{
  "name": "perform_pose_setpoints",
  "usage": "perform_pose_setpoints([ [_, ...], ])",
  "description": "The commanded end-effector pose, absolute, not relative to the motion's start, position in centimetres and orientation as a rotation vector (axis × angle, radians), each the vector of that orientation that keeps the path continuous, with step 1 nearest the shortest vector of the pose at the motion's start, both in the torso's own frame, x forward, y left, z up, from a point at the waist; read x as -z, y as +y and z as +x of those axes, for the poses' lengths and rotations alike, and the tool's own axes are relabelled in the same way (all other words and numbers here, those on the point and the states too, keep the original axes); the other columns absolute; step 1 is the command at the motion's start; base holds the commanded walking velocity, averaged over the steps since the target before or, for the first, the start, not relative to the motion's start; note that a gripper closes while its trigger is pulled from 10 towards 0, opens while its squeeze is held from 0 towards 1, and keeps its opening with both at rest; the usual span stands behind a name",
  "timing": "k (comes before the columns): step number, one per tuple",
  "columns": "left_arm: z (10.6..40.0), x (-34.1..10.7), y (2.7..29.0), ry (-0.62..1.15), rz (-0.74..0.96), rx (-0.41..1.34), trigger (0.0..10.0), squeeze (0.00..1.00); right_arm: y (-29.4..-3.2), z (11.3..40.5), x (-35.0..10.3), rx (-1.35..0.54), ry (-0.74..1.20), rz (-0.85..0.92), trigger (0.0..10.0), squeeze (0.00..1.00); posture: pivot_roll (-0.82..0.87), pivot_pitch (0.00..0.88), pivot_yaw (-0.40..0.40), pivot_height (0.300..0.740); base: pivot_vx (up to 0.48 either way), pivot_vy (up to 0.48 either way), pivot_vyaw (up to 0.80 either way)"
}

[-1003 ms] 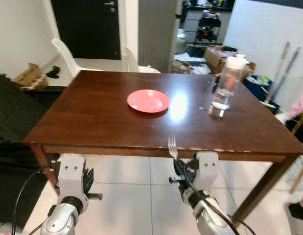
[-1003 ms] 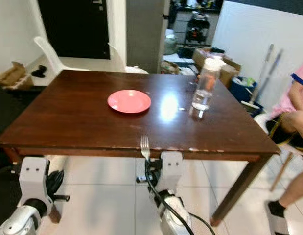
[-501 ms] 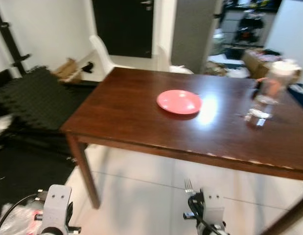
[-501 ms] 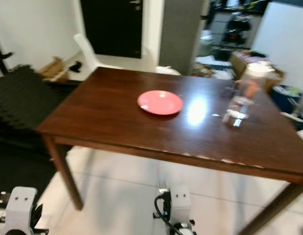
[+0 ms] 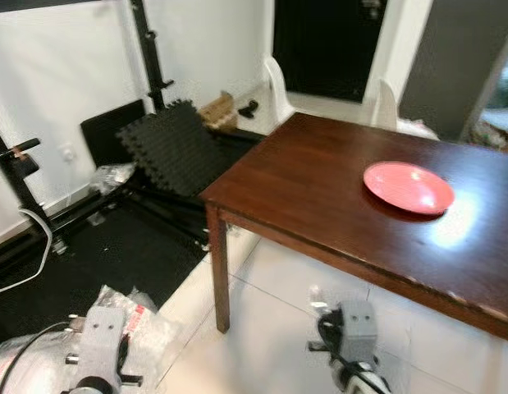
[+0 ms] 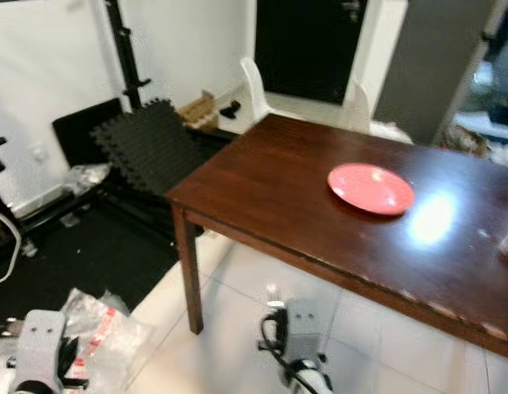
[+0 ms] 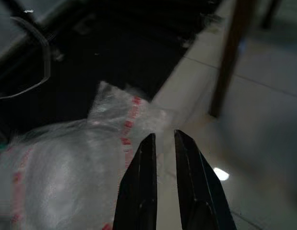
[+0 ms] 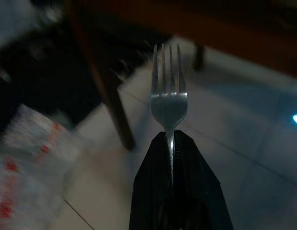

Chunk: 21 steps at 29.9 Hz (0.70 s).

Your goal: Setting the table

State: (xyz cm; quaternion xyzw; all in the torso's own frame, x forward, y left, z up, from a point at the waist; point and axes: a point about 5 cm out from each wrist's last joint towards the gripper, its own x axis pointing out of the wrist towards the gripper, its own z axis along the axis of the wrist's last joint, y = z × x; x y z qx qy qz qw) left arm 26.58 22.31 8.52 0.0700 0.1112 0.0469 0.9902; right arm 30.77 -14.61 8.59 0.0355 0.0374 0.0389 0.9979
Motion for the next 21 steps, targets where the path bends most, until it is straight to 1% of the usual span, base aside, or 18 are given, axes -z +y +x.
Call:
perform_pose_setpoints([
  [1, 26.1, -7.8, 22.2, 0.247, 0.137, -0.089, 10.0, 0.0, -14.7, 30.3, -7.8, -0.076, 0.101, 0.079, 10.0, 0.0, 0.08, 0.12, 0.056, 0.74, 0.0, 0.0, 0.78],
  [7, 26.4, -8.5, 21.9, 0.216, 0.129, -0.088, 10.0, 0.0, -14.5, 30.7, -8.8, -0.086, 0.064, 0.088, 10.0, 0.0, 0.08, 0.117, 0.054, 0.74, 0.0, 0.0, 0.78],
  [8, 26.6, -9.2, 21.8, 0.186, 0.13, -0.086, 10.0, 0.0, -14.4, 30.8, -9.4, -0.09, 0.041, 0.087, 10.0, 0.0, 0.08, 0.117, 0.054, 0.74, 0.0, 0.0, 0.78],
  [10, 27.1, -12.3, 21.6, 0.04, 0.157, -0.102, 10.0, 0.0, -13.7, 31.3, -11.9, -0.125, -0.06, 0.082, 10.0, 0.0, 0.08, 0.113, 0.055, 0.74, 0.0, 0.0, 0.78],
  [11, 27.1, -12.3, 21.6, 0.04, 0.157, -0.102, 10.0, 0.0, -13.7, 31.3, -11.9, -0.125, -0.06, 0.082, 10.0, 0.0, 0.08, 0.113, 0.055, 0.74, 0.0, 0.0, 0.77],
  [12, 27.2, -13.8, 21.7, -0.025, 0.161, -0.119, 10.0, 0.0, -13.3, 31.4, -13.2, -0.142, -0.11, 0.083, 10.0, 0.0, 0.08, 0.112, 0.055, 0.74, 0.0, 0.0, 0.77],
  [14, 27.2, -13.8, 21.7, -0.025, 0.161, -0.119, 10.0, 0.0, -13.3, 31.4, -13.2, -0.142, -0.11, 0.083, 10.0, 0.0, 0.08, 0.112, 0.055, 0.74, 0.0, 0.0, 0.77],
  [16, 27.1, -16.2, 22.2, -0.112, 0.149, -0.154, 10.0, 0.0, -12.6, 31.7, -15.9, -0.175, -0.208, 0.092, 10.0, 0.0, 0.09, 0.11, 0.054, 0.74, 0.0, 0.0, 0.77],
  [17, 27.1, -16.2, 22.2, -0.112, 0.149, -0.154, 10.0, 0.0, -12.6, 31.7, -15.9, -0.175, -0.208, 0.092, 10.0, 0.0, 0.09, 0.11, 0.054, 0.74, 0.0, 0.0, 0.77],
  [19, 26.9, -17.6, 22.5, -0.15, 0.131, -0.175, 10.0, 0.0, -12.1, 31.8, -17.7, -0.2, -0.267, 0.104, 10.0, 0.0, 0.09, 0.107, 0.051, 0.74, 0.0, 0.0, 0.76],
  [21, 26.8, -18.0, 22.5, -0.16, 0.129, -0.178, 10.0, 0.0, -11.8, 31.8, -18.2, -0.21, -0.28, 0.108, 10.0, 0.0, 0.09, 0.105, 0.049, 0.74, 0.0, 0.0, 0.77],
])
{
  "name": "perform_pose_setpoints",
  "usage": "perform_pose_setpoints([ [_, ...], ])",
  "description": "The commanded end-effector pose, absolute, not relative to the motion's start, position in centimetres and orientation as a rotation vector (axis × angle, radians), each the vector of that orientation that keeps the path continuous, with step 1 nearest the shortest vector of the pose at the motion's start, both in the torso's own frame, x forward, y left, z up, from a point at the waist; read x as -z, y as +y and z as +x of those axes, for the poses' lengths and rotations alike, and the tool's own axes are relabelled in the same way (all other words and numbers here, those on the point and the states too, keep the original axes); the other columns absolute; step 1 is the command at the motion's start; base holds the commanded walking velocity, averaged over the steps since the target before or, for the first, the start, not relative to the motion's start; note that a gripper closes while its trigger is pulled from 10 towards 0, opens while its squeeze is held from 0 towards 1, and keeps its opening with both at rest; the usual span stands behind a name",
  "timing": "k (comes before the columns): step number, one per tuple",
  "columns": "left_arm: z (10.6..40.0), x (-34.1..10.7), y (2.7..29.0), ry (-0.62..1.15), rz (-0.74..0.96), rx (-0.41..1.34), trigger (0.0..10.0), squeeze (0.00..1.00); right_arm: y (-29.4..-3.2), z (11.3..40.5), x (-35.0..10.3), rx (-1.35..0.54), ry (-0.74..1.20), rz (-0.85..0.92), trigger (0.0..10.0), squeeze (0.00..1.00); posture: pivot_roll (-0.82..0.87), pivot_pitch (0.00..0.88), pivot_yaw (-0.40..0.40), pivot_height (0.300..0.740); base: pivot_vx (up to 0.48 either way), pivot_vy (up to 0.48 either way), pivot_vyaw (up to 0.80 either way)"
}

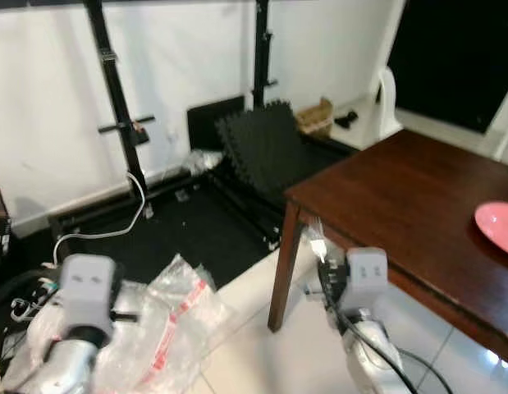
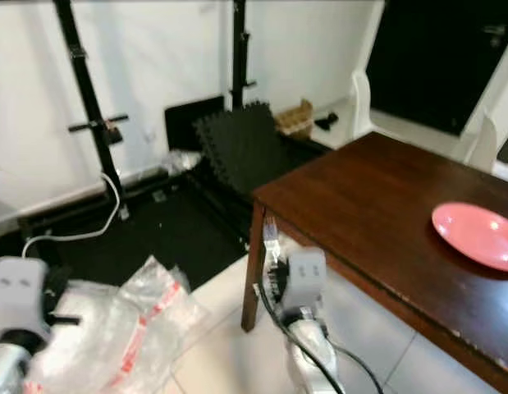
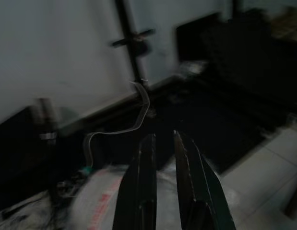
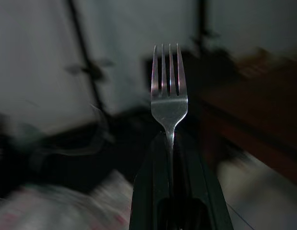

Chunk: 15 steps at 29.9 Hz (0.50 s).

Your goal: Setting the table

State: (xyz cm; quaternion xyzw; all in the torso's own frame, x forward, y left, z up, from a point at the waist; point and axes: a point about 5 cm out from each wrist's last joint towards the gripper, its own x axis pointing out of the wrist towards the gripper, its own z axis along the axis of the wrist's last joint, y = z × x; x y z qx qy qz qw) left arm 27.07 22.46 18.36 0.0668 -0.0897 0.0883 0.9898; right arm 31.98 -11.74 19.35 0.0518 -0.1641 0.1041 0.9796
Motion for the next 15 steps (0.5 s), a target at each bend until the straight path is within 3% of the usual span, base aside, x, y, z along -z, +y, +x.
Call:
perform_pose_setpoints([
  [1, 26.75, -18.56, 22.2, -0.177, 0.121, -0.177, 10.0, 0.0, -11.55, 31.79, -18.74, -0.225, -0.292, 0.115, 10.0, 0.0, 0.1, 0.103, 0.047, 0.74, 0.0, 0.0, 0.76],
  [15, 27.08, -19.02, 21.55, -0.169, 0.108, -0.167, 10.0, 0.0, -11.28, 31.43, -18.9, -0.237, -0.277, 0.125, 10.0, 0.0, 0.09, 0.107, 0.05, 0.74, 0.0, 0.0, 0.76],
])
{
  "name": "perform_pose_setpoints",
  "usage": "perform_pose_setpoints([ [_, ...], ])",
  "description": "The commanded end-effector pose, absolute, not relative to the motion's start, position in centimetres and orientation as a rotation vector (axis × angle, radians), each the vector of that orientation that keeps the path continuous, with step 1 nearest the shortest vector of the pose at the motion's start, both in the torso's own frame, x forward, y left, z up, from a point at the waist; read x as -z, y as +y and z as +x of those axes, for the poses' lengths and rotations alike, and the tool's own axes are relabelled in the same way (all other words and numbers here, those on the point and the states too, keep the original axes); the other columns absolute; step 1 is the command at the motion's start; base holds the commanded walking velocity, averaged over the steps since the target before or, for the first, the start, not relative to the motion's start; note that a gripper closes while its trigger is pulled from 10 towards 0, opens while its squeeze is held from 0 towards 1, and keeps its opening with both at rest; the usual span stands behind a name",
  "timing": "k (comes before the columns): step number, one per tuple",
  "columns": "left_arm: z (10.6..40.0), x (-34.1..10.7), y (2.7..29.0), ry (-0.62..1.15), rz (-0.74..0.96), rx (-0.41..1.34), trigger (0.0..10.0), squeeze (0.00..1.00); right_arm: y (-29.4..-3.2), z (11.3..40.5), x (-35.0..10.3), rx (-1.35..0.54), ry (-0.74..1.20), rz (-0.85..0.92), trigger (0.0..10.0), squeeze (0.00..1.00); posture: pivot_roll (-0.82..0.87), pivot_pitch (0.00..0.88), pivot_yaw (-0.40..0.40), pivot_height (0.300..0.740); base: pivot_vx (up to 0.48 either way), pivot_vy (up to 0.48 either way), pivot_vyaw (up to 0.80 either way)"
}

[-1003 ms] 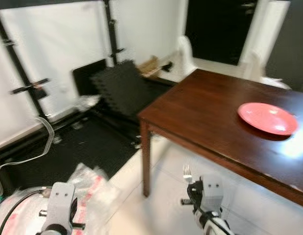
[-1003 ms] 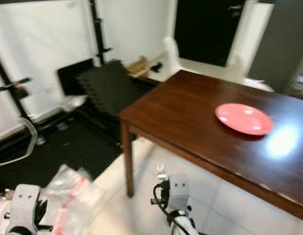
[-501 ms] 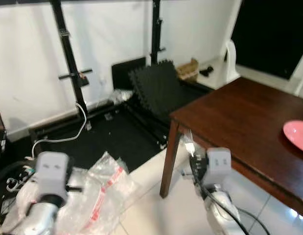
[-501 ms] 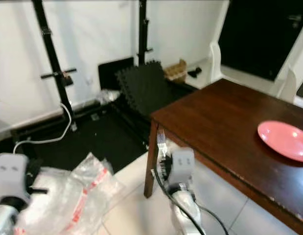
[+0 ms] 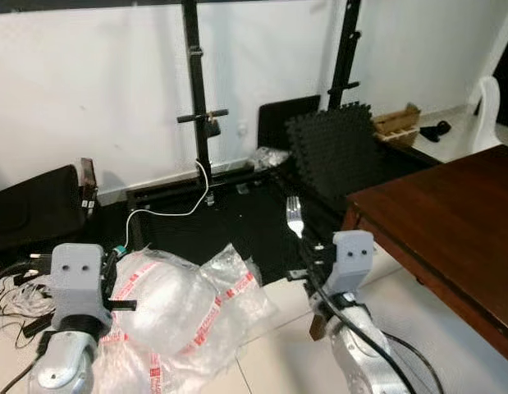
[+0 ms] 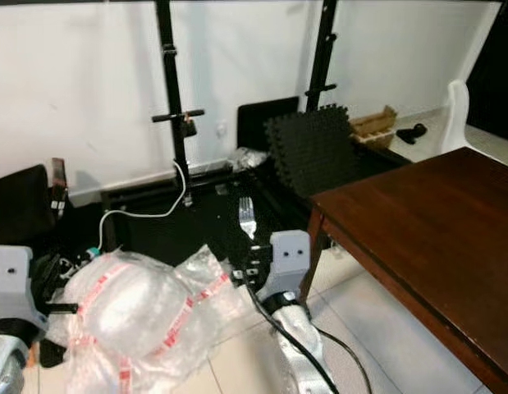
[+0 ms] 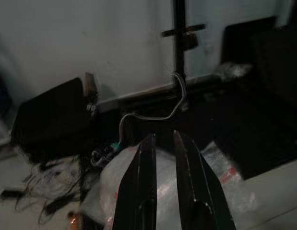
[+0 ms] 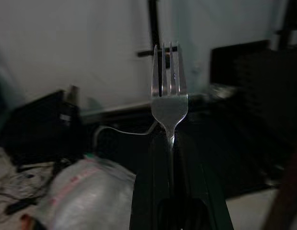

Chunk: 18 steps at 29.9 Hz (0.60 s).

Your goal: Setting the table

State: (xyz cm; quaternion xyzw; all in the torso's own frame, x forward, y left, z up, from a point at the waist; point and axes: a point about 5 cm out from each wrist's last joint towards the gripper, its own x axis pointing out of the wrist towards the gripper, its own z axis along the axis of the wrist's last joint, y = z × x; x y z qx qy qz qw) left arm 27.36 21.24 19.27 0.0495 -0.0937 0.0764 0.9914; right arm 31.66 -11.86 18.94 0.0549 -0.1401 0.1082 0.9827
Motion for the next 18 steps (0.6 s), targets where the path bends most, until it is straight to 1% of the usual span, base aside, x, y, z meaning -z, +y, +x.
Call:
perform_pose_setpoints([
  [1, 27.08, -19.08, 21.42, -0.163, 0.105, -0.164, 10.0, 0.0, -11.26, 31.36, -18.85, -0.238, -0.272, 0.127, 10.0, 0.0, 0.1, 0.109, 0.052, 0.74, 0.0, 0.0, 0.76],
  [18, 27.02, -19.1, 21.31, -0.144, 0.106, -0.162, 10.0, 0.0, -11.02, 31.08, -18.7, -0.255, -0.253, 0.134, 10.0, 0.0, 0.1, 0.119, 0.055, 0.74, 0.0, 0.0, 0.76],
])
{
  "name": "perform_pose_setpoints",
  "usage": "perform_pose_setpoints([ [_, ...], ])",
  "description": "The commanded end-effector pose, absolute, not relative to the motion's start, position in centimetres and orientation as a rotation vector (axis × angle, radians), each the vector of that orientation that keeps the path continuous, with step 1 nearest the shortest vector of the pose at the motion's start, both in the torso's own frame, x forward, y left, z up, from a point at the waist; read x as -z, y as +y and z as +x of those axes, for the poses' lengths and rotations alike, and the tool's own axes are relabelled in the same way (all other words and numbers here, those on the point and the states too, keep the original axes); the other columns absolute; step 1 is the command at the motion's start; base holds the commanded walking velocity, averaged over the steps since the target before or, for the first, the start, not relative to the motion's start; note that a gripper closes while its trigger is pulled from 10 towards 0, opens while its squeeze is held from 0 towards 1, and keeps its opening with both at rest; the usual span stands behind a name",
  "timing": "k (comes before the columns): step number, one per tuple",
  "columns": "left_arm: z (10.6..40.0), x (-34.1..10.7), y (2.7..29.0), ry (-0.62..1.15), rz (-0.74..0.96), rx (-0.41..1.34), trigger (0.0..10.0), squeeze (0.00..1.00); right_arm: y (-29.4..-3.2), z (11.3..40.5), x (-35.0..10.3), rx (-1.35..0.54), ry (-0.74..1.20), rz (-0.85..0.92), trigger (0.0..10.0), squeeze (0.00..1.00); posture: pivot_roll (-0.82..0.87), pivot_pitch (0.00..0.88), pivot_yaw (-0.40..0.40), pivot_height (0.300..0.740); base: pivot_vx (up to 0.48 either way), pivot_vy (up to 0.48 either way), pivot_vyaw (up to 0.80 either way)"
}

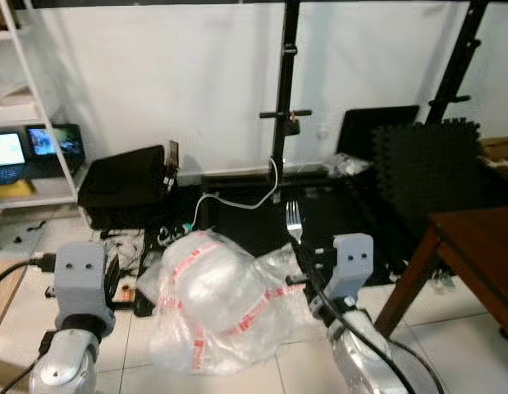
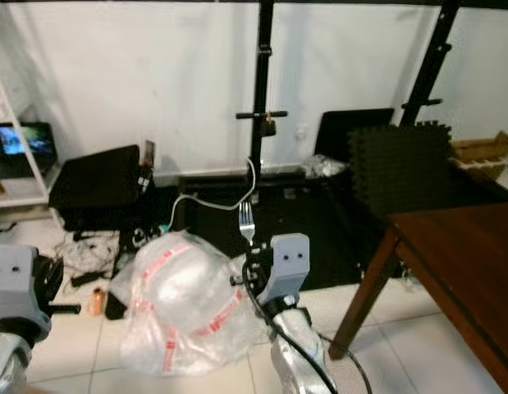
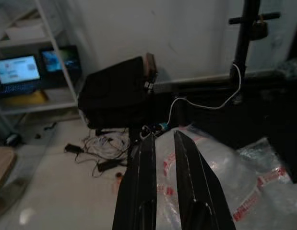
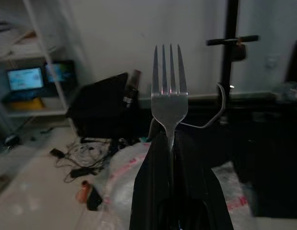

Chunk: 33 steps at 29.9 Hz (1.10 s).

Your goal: Setting the table

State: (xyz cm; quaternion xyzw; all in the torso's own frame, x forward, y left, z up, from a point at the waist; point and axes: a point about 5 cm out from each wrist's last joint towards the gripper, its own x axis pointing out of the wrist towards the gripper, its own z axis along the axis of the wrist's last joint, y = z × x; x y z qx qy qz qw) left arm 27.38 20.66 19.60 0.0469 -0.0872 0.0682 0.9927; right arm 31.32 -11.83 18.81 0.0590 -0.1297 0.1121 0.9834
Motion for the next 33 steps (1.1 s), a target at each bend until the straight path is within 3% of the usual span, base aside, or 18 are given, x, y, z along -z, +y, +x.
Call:
perform_pose_setpoints([
  [1, 27.02, -19.12, 21.32, -0.144, 0.106, -0.162, 10.0, 0.0, -11.0, 31.07, -18.71, -0.256, -0.253, 0.134, 10.0, 0.0, 0.1, 0.119, 0.056, 0.74, 0.0, 0.0, 0.76],
  [33, 27.08, -19.3, 21.4, -0.14, 0.111, -0.166, 10.0, 0.0, -10.52, 30.94, -18.87, -0.293, -0.251, 0.149, 10.0, 0.0, 0.11, 0.12, 0.058, 0.74, 0.0, 0.0, 0.76],
])
